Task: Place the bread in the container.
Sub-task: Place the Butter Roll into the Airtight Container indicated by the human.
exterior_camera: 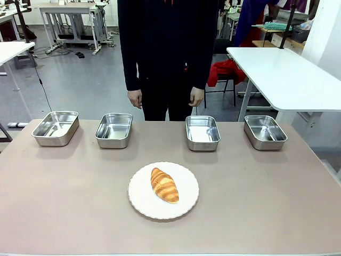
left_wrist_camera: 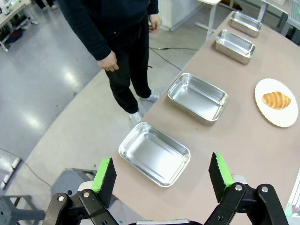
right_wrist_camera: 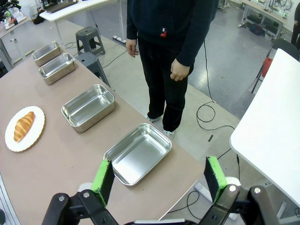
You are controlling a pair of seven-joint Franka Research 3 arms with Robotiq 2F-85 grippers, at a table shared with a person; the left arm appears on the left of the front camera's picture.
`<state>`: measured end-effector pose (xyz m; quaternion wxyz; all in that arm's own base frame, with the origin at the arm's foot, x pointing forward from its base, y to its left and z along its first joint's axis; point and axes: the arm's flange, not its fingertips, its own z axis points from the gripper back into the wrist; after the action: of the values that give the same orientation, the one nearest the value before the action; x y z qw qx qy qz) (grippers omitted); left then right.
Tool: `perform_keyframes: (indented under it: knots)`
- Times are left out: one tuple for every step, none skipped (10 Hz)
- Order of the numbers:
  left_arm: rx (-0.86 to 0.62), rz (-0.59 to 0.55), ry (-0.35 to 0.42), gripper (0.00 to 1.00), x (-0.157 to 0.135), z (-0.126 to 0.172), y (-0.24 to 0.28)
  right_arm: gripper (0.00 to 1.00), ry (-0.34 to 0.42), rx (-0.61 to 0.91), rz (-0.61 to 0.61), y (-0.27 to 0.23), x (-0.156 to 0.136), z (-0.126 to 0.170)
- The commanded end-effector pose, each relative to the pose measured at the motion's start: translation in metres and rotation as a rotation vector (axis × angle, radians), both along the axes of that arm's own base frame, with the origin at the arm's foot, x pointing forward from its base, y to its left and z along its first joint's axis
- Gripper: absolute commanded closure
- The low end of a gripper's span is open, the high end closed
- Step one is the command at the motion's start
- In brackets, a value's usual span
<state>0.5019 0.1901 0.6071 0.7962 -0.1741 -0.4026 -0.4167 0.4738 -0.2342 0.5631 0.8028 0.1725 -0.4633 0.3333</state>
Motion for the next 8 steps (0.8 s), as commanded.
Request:
perform_keyframes:
  knots:
    - [-0.014, 0.008, -0.008, 0.00, 0.0003, 0.0001, -0.0002, 0.00, -0.004, 0.000, 0.003, 0.0016, 0.0002, 0.0017]
    - [-0.014, 0.008, -0.008, 0.00, 0.0003, 0.0001, -0.0002, 0.00, -0.004, 0.000, 0.003, 0.0016, 0.0002, 0.0017]
    - [-0.014, 0.008, -0.008, 0.00, 0.0003, 0.0001, -0.0002, 0.00, -0.004, 0.000, 0.003, 0.0016, 0.0002, 0.0017]
    - [-0.014, 0.008, -0.008, 0.00, 0.0003, 0.0001, -0.0002, 0.00, -0.004, 0.000, 0.003, 0.0016, 0.0002, 0.0017]
    - [-0.014, 0.008, -0.008, 0.00, 0.0003, 0.0001, -0.0002, 0.00, -0.004, 0.000, 0.003, 0.0016, 0.0002, 0.0017]
    - [-0.014, 0.008, -0.008, 0.00, 0.0003, 0.0001, -0.0002, 0.00, -0.004, 0.000, 0.003, 0.0016, 0.0002, 0.0017]
    - [-0.014, 0.008, -0.008, 0.00, 0.0003, 0.0001, -0.0002, 0.00, -0.004, 0.000, 0.003, 0.0016, 0.0002, 0.0017]
    - [-0.014, 0.008, -0.008, 0.00, 0.0003, 0.0001, -0.0002, 0.00, -0.004, 0.000, 0.003, 0.0016, 0.0002, 0.0017]
